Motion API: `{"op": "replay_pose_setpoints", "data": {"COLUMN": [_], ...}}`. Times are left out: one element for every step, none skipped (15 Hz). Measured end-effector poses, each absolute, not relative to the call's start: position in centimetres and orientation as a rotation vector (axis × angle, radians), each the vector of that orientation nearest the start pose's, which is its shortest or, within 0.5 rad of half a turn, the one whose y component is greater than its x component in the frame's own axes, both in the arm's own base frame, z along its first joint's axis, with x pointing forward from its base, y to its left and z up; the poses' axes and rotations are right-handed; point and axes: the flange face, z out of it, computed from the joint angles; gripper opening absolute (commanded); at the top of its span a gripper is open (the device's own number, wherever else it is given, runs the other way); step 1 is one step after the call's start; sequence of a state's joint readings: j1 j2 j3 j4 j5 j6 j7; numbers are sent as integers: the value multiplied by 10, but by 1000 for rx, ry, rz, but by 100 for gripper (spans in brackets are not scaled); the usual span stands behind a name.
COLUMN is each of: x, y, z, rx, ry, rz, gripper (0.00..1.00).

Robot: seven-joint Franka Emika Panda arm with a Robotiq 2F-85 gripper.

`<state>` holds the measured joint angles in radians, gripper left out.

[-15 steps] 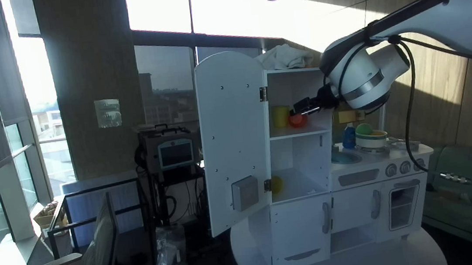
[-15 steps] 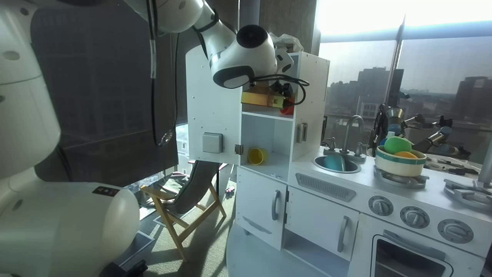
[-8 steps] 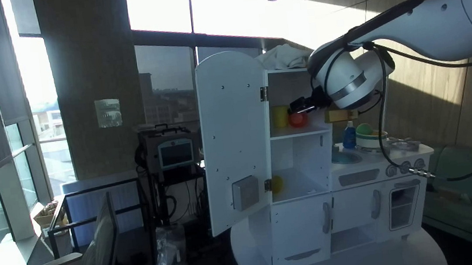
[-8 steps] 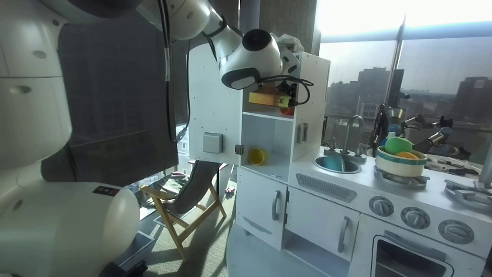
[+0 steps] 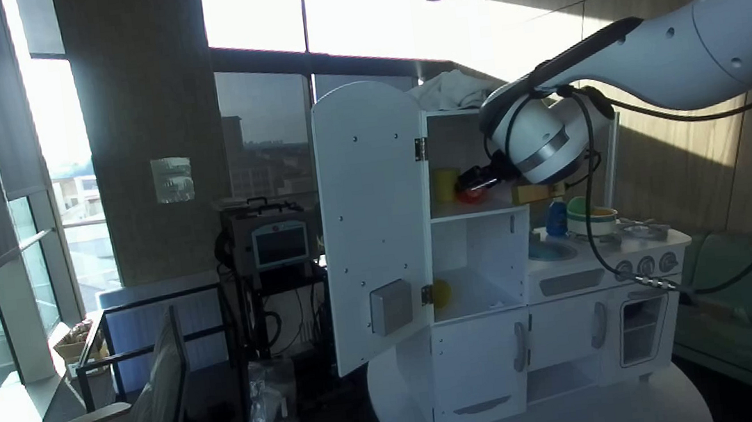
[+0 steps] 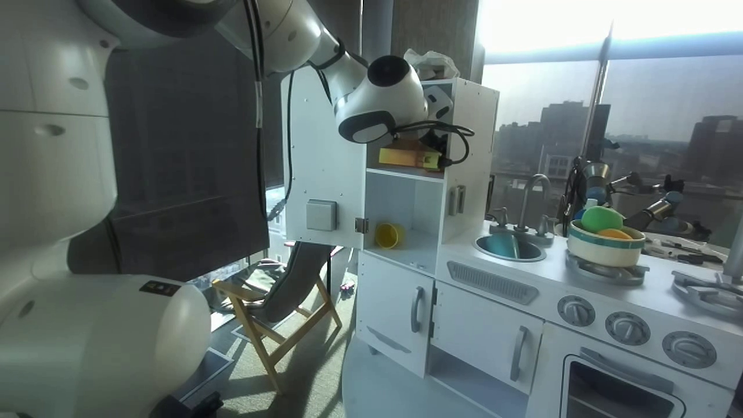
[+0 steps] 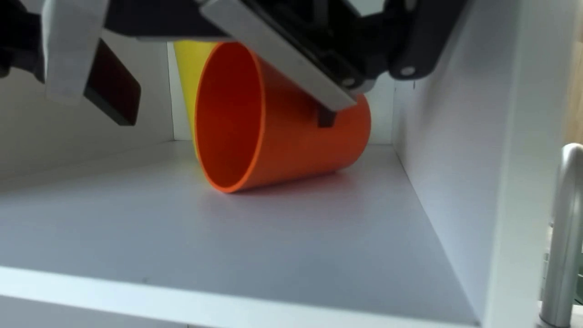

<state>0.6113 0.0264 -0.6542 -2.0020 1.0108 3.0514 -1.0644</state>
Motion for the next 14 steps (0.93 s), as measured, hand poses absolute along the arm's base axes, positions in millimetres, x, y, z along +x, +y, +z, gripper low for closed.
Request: {"op": "replay_pose_setpoints", "data": {"x": [588, 588, 588, 588, 587, 587, 587, 587, 588, 588, 588, 588, 588, 588], "y": [-88, -88, -88, -87, -86, -85, -84, -84, -84, -83, -83, -84, -84, -84], "z": [542, 542, 543, 544, 545, 545, 545, 545, 544, 542, 541, 539, 538, 537], "rx": [-2700, -2701, -2702, -2704, -2707, -2713, -2719, -2727, -2734, -2741, -2750, -2756, -2763, -2770], "ry": [-91, -90, -86, -82, -76, -70, -65, -60, -55, -51, -48, -45, -41, -37], "rz": [-1604, -1609, -1618, -1630, -1646, -1663, -1678, -1690, -1700, -1706, -1712, -1716, -1721, -1726], "gripper": [100, 96, 95, 72, 71, 63, 55, 47, 39, 32, 24, 18, 11, 9]}}
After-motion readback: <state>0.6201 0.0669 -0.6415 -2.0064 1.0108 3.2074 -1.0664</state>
